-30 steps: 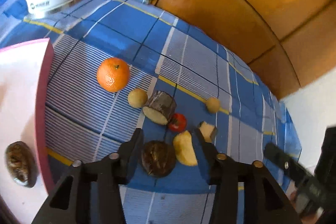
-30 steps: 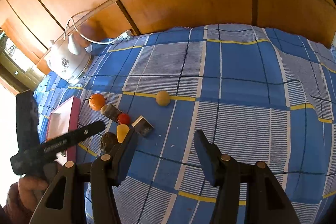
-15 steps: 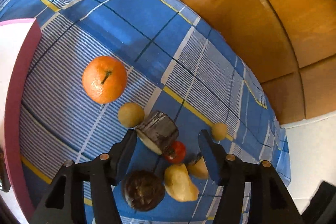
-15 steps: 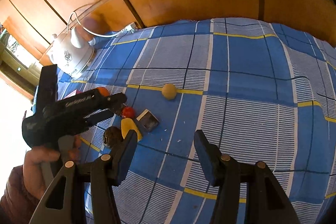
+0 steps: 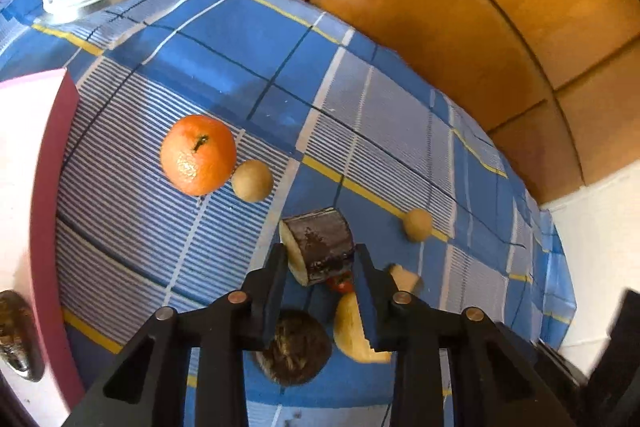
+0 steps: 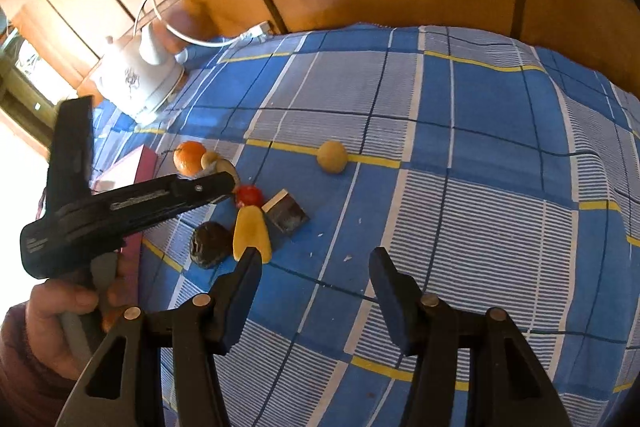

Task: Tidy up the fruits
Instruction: 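Close the left gripper on the dark cylindrical slice, then carry the dark slice toward the tray with the left gripper while the right grasps a tan round fruit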

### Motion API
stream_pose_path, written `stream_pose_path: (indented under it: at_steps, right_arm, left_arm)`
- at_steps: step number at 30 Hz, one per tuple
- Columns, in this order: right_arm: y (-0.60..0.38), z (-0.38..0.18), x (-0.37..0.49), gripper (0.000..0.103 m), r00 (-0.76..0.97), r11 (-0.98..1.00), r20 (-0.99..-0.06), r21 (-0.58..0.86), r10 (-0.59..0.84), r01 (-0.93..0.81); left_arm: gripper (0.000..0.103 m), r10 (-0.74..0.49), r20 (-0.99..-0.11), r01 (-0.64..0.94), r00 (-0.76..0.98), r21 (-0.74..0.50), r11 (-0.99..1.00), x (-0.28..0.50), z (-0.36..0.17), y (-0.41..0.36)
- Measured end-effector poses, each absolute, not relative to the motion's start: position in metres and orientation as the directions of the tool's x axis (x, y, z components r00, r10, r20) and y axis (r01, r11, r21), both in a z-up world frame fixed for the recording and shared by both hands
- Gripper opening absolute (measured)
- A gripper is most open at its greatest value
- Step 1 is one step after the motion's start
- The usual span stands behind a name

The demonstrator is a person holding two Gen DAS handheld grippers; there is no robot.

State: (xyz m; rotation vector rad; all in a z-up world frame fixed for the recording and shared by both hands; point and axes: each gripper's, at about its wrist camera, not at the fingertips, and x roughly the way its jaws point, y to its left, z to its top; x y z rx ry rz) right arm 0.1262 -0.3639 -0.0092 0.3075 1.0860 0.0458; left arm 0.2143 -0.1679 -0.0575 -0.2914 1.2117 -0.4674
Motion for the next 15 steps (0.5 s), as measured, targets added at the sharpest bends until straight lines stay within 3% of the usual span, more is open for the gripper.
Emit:
stream_pose_path:
  at_steps: [4,11,15]
  right_arm:
    - [-0.355,-0.015,0.129,0.056,0.465,0.952,-0.853,0.300,0.239,0.060]
    - [-0.328,-0.030,0.132,0.044,0.433,0.956,-0.857,0.289,0.280,-0.046]
    - [-0.322,-0.035,0.131,0.042,0.421,0.940,-0.843,0.333,0.334,-0.078]
  left_arm:
    - [0.033,-0.509,-0.808,0.236,0.298,-0.454,0.859,0.201,-0.047,-0.158]
    - [0.033,-0.509,-0.791,0.321,0.339,-0.411,0.853,0.164,-0.032,-0.137]
    - [0.033,-0.511,-0.771,0.383,0.380,-0.372,0.845,0.141,-0.020,-0.126]
